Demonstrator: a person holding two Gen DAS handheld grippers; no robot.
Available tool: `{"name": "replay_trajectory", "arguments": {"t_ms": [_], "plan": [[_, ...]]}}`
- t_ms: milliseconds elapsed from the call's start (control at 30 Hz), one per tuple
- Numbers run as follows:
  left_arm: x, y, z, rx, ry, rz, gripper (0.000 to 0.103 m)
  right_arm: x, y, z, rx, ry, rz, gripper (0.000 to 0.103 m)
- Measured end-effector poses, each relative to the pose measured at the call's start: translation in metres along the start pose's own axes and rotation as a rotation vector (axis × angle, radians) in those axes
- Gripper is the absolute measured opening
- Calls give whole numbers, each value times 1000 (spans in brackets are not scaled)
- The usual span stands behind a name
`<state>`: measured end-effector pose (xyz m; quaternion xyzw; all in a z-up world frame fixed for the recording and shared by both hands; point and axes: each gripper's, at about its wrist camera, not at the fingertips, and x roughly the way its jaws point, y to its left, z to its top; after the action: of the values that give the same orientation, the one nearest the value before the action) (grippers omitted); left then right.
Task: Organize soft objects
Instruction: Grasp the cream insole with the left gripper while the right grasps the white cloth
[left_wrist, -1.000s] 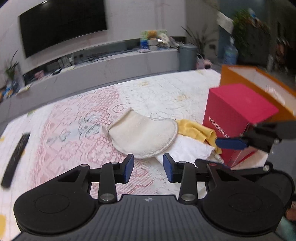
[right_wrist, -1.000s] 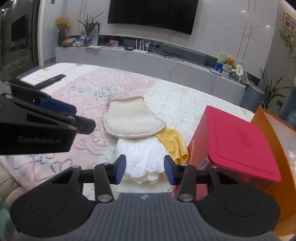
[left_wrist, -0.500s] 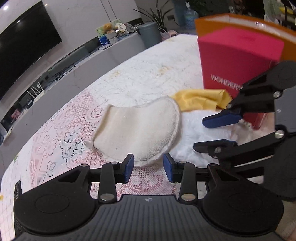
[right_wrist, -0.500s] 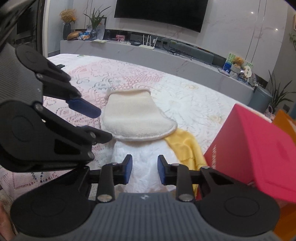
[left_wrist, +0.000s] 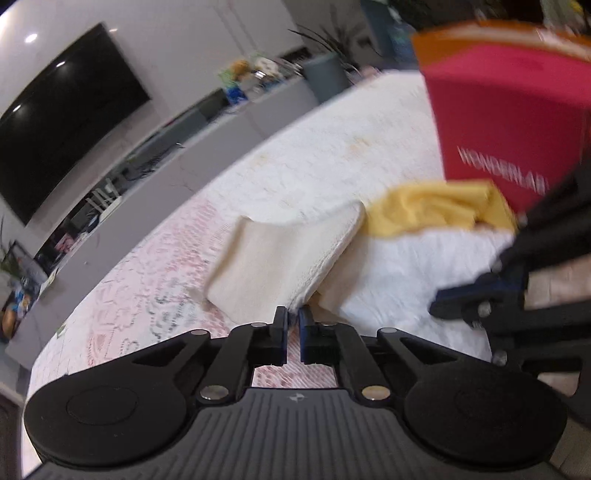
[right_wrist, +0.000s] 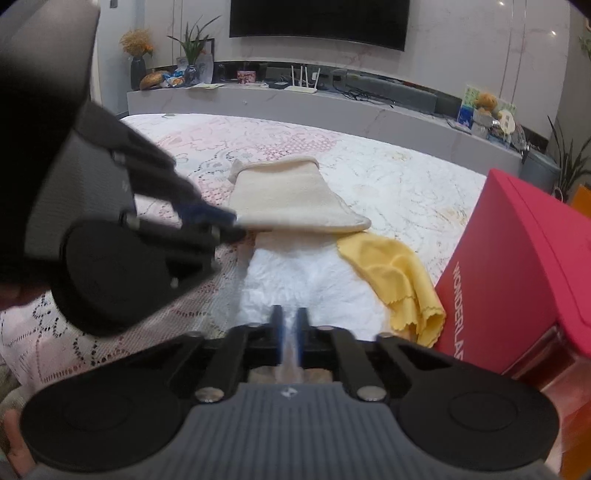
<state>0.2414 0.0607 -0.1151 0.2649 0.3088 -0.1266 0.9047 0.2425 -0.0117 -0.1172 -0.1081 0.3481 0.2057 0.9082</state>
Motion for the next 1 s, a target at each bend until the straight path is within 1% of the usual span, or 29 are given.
{"name": "replay_trajectory", "arguments": {"t_ms": [100, 200, 300, 367, 433, 500, 600, 633, 667, 733, 767, 800, 833, 867, 900, 967, 1000], "plan": [[-13, 9, 5, -64, -14, 47, 5, -6, -1, 0, 2, -16, -18, 0], [-32, 15, 7, -119, 1, 97, 5, -20, -1, 4, 3, -42, -23, 0], [-50, 17, 9, -155, 20, 140, 5, -38, 2, 10, -10, -79, -9, 0], [-61, 15, 6, -175, 39, 144, 5, -47, 5, 11, -6, -89, 6, 0], [-65, 11, 0, -190, 82, 136, 5, -48, 5, 11, 1, -79, 12, 0], [-65, 7, -10, -197, 114, 121, 5, -45, 5, 10, 13, -55, 14, 5], [-73, -1, -14, -151, 99, 88, 5, -41, 2, 10, 52, -43, 43, 7], [-76, -5, -12, -128, 91, 80, 5, -41, 2, 12, 52, -52, 56, 7], [-76, -9, -12, -105, 99, 69, 5, -40, 3, 14, 37, -62, 59, 7], [-70, -14, -12, -70, 129, 59, 6, -36, 8, 14, -19, -40, 22, 7], [-66, -17, -13, -57, 135, 51, 9, -34, 8, 13, -28, -26, 5, 8], [-63, -20, -15, -43, 145, 38, 15, -32, 5, 13, -20, -14, 7, 10], [-60, -23, -16, -27, 153, 24, 16, -31, 1, 12, 0, -3, 22, 13], [-58, -27, -16, -5, 153, 18, 19, -30, -2, 11, 17, 6, 30, 24], [-56, -32, -16, 22, 148, 18, 26, -30, -4, 10, 28, 7, 31, 33], [-50, -43, -16, 90, 128, 35, 37, -31, -4, 8, 26, -5, 31, 37], [-47, -49, -17, 131, 120, 43, 39, -30, -4, 8, 24, -5, 36, 37]]}}
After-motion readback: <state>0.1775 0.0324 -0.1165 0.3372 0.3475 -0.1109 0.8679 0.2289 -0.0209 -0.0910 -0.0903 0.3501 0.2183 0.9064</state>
